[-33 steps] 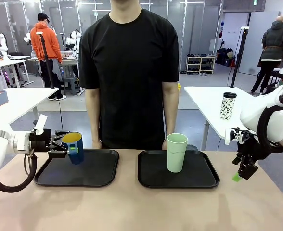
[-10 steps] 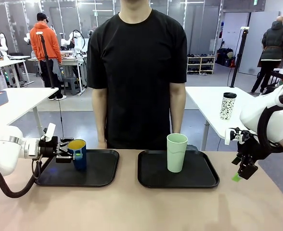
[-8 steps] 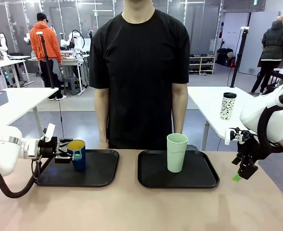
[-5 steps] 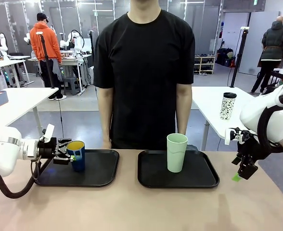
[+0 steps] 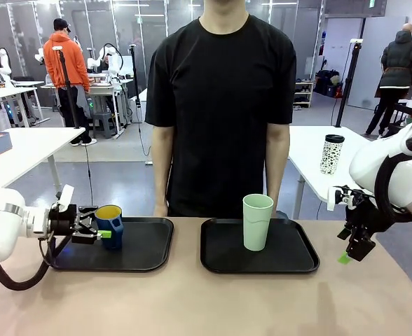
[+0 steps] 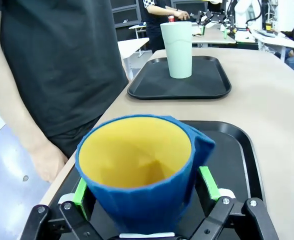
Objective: Sort and store the cups by type.
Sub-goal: Pick up the Handle plastic cup and place it into the empty Flat Tray.
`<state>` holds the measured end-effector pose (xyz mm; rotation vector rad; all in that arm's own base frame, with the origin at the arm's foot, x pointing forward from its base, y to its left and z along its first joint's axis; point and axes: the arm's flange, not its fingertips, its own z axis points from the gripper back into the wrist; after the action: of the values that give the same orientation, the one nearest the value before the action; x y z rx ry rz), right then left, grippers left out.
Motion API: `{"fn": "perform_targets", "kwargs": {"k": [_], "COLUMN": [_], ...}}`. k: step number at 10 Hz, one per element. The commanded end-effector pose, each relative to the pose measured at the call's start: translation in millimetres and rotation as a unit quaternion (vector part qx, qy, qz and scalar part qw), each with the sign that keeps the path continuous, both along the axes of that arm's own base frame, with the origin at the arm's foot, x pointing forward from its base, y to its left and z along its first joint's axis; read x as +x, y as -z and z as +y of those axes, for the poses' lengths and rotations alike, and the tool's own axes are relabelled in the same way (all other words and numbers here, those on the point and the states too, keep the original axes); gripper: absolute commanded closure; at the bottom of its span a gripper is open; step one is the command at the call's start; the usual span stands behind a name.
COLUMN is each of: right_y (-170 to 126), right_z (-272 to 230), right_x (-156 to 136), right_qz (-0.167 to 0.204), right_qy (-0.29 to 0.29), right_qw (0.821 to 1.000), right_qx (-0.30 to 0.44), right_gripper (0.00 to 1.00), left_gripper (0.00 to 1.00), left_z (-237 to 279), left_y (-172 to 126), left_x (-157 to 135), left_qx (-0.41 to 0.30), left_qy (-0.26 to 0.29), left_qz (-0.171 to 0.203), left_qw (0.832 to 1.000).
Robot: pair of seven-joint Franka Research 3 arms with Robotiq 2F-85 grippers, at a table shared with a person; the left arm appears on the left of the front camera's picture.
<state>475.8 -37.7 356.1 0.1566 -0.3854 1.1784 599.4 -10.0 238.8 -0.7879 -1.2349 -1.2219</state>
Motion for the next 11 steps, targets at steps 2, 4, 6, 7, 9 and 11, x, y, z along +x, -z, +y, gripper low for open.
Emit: {"fn": "perform_targets", "kwargs": {"k": [2,4,6,7,9,11], "right_y": [0,0,0,0,0,0], "right_z": [-1,-1,-1,-1,-1,-1], "right_x": [0,0,0,0,0,0], "right_qz": [0.0,0.0,0.0,0.0,0.0,0.0], "right_qy": [0.0,0.0,0.0,0.0,0.0,0.0], "right_qw": [1.0,1.0,1.0,1.0,1.0,1.0], "right_qx": [-0.002,-0.002,-0.002,-0.002,-0.002,-0.002], "right_gripper": [0.0,0.0,0.0,0.0,0.0,0.0], "left_gripper": [0.0,0.0,0.0,0.0,0.0,0.0], "left_z": [12,21,33,40,50,61], "left_y": [0,-1,0,1,1,3], "left_x": [-19,-30,-38,-44,-57,-69], "left_qx": [-0.008,-0.011,-0.015,-0.017,-0.015,-0.021], "left_qy": [-0.032,-0.045,-0.061,-0.068,-0.08,-0.092], "left_qz": [-0.012,-0.014,-0.015,-0.015,-0.019,-0.02], "left_qw": [0.999,0.999,0.998,0.997,0.997,0.995]}}
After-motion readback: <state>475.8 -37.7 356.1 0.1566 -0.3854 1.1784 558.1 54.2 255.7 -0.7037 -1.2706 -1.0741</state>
